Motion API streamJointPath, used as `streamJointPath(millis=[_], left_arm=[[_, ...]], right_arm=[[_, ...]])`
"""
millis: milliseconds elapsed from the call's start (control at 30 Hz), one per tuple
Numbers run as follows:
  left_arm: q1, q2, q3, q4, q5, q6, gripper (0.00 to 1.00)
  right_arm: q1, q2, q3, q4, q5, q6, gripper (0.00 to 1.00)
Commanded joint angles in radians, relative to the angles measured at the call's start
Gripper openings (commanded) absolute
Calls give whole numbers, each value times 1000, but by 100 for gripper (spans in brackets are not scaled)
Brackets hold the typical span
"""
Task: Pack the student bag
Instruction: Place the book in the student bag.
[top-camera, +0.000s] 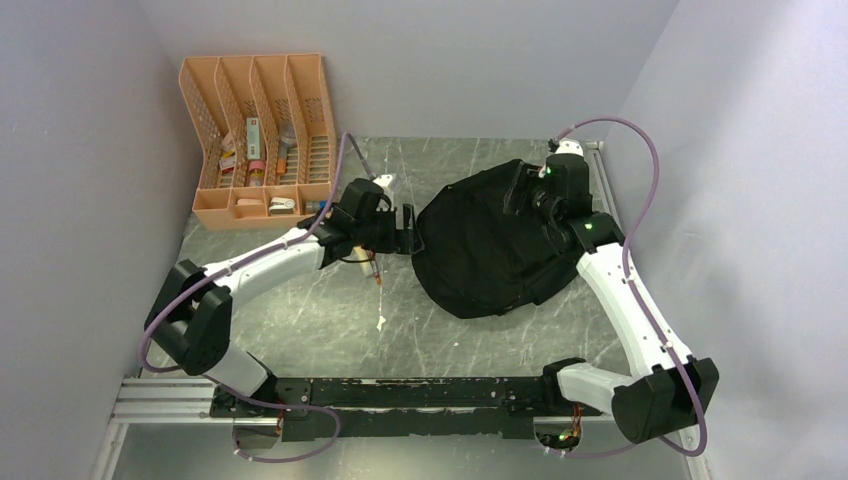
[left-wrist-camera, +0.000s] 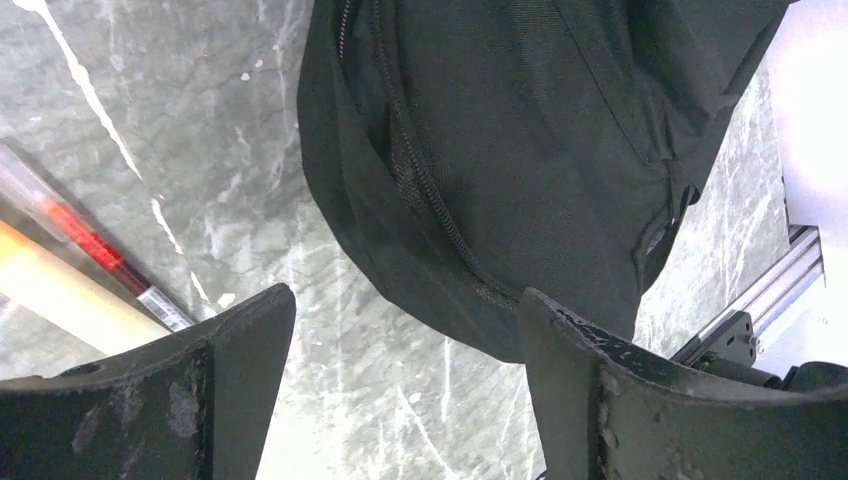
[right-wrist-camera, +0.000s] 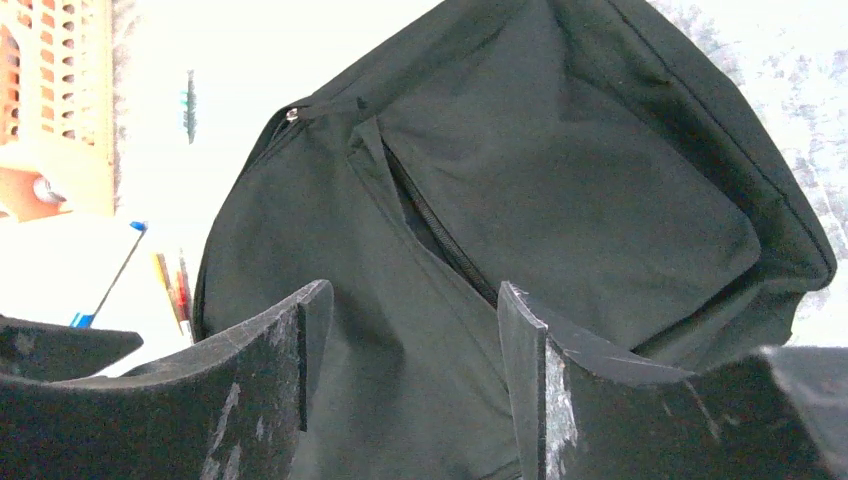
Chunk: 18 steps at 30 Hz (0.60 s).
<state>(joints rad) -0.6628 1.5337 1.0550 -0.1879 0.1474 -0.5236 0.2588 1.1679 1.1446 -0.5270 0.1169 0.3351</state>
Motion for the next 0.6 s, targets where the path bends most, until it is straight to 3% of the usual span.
streamJointPath(millis=[0,233,433,500,567], left_arm=[[-46,-11,-1,8,-139,-104,86],[-71,44,37,-31,-222,-149,85],[-72,-61,-38,-44,-304,-196,82],[-69,-114,-70,-68,-353,-220,82],[-59,-158,-96,-94,-392,-240,83]], right_arm=[[-7,-28,-17,29,71,38,66],[-7,-28,-34,39,-17,8,66],[14,-36,-51,97,-360,-104,66],[87,-29,-68,109,-352,-126,67],[208,-12,-80,112,-247,-163,69]])
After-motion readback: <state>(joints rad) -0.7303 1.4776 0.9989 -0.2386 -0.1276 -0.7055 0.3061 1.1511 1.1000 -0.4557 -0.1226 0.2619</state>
